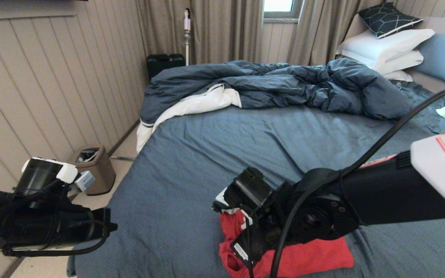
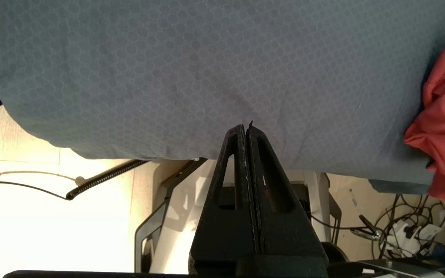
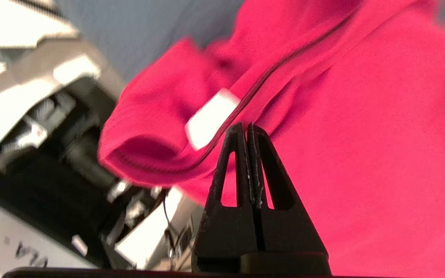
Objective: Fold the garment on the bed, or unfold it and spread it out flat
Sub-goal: Fold the red T-shirt
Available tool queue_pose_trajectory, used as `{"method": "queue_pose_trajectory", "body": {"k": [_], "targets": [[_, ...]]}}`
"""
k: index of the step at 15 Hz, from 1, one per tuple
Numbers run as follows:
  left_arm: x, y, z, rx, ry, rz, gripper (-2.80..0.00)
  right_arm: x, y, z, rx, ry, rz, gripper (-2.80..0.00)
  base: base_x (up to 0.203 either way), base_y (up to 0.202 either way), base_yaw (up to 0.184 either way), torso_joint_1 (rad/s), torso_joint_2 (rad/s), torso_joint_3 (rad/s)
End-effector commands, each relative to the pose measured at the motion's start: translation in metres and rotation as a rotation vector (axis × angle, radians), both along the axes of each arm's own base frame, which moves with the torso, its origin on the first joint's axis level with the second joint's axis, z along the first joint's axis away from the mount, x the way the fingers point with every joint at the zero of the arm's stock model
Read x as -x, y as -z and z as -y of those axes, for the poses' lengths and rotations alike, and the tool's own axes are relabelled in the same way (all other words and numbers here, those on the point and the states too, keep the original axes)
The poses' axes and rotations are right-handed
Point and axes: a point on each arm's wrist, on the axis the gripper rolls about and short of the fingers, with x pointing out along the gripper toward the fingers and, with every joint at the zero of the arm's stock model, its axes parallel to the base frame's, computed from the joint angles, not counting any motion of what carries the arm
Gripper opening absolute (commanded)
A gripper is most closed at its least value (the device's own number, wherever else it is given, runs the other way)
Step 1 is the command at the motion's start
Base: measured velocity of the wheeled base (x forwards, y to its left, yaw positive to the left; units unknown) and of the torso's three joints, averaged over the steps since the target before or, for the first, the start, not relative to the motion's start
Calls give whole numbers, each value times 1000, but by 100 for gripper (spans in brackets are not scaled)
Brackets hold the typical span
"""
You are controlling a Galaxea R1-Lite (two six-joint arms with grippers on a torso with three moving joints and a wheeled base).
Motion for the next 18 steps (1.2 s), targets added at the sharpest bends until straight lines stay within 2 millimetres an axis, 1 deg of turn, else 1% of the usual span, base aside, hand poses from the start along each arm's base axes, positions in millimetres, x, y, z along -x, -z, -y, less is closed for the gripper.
{"method": "queue_pose_trajectory", "body": {"k": [1, 2, 4, 7, 9, 10, 12, 13, 15, 16, 18], "targets": [[0, 1, 0, 1, -1, -4, -280, -4, -5, 3, -16, 16, 17, -280, 0, 0, 0, 0, 0, 0], [0, 1, 0, 1, 0, -3, -280, -12, -7, 8, -23, 42, 25, -280, 0, 0, 0, 0, 0, 0], [0, 1, 0, 1, 0, -4, -280, -24, -9, 11, -36, 70, 36, -280, 0, 0, 0, 0, 0, 0], [0, 1, 1, 2, 2, -4, -280, -44, 9, 4, -22, 100, 16, -280, 0, 0, 0, 0, 0, 0], [0, 1, 1, 2, 6, -6, -280, -55, 27, -6, -16, 115, -3, -280, 0, 0, 0, 0, 0, 0], [0, 2, 1, 2, 6, -7, -280, -60, 33, -11, -21, 120, -3, -280, 0, 0, 0, 0, 0, 0], [-1, 3, 2, 0, 8, -12, -280, -62, 42, -19, -18, 114, -9, -280, 0, 0, 0, 0, 0, 0], [-1, 3, 2, -1, 8, -12, -280, -62, 42, -20, -21, 114, -8, -280, 0, 0, 0, 0, 0, 0], [0, 2, 2, 0, 8, -7, -280, -60, 30, -16, -40, 121, 10, -280, 0, 0, 0, 0, 0, 0], [1, -1, 2, 3, 8, 3, -280, -58, 15, -12, -64, 128, 33, -280, 0, 0, 0, 0, 0, 0], [8, -12, 0, 14, 7, 52, -280, -45, -30, 6, -140, 144, 105, -280, 0, 0, 0, 0, 0, 0]]}}
